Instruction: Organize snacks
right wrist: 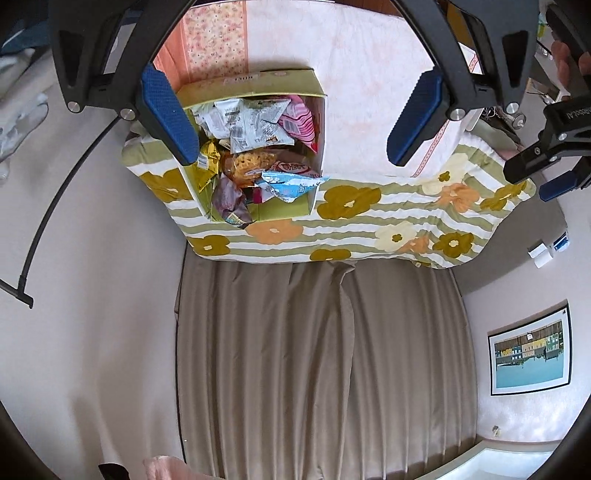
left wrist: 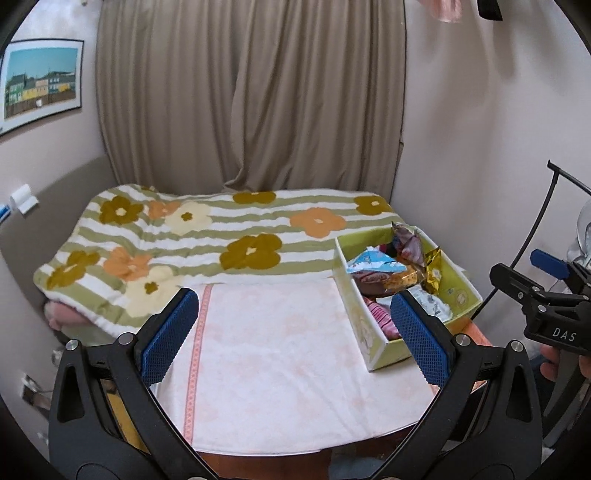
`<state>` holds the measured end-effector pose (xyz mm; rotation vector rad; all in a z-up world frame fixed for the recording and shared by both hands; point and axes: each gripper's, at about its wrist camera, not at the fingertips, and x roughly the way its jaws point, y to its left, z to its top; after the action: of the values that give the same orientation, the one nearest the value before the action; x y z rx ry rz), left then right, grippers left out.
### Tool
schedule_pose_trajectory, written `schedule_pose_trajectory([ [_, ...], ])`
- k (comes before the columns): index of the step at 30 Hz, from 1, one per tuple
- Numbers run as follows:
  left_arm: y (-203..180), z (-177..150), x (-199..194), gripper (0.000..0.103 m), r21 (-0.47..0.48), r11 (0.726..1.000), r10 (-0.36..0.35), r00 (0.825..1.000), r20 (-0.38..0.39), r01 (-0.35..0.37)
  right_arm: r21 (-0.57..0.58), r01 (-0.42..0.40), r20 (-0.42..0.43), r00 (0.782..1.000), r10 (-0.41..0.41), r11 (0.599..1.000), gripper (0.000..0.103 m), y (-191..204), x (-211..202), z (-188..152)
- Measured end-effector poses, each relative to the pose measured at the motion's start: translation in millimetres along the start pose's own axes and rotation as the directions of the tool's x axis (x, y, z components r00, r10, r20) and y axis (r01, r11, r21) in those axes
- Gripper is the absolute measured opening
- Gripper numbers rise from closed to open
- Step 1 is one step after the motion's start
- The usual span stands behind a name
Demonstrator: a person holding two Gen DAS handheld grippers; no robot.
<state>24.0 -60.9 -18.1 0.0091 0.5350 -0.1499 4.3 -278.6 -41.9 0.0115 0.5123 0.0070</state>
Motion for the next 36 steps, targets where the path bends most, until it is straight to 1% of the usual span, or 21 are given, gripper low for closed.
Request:
schedule_pose_trajectory([
  [4,0,-1,-6,0.103,-0.009,1.000,-0.006,1.000,0.016,0.007,-0.007,0.012,0.013,1.000,-0.012,1.000,0.102,2,-4,0],
  [13,-6,0,-6,0.103,0.003,1.000,0.009,1.000,0.022,-0.009,-0.005,0.011,0.019,1.000,-0.011,1.000,0.102,5,-5,0],
  [17,-6,1,-5,0.103,0.000,1.000,-0.008,1.000,0.024,0.008,-0.003,0.009,0.017,1.000,-0.009,1.000,0.102,4,-5,1],
  [24,-13,3,-4,0.103,0.026,1.000,-0.007,1.000,0.027,0.006,0.009,0.009,0.018,1.000,-0.009,1.000,0.101,5,-7,2],
  [36,-16,3,-1,0.103,0.030,0.999,-0.011,1.000,0.026,0.010,0.015,0.014,0.015,1.000,-0.015,1.000,0.102,4,-10,0],
])
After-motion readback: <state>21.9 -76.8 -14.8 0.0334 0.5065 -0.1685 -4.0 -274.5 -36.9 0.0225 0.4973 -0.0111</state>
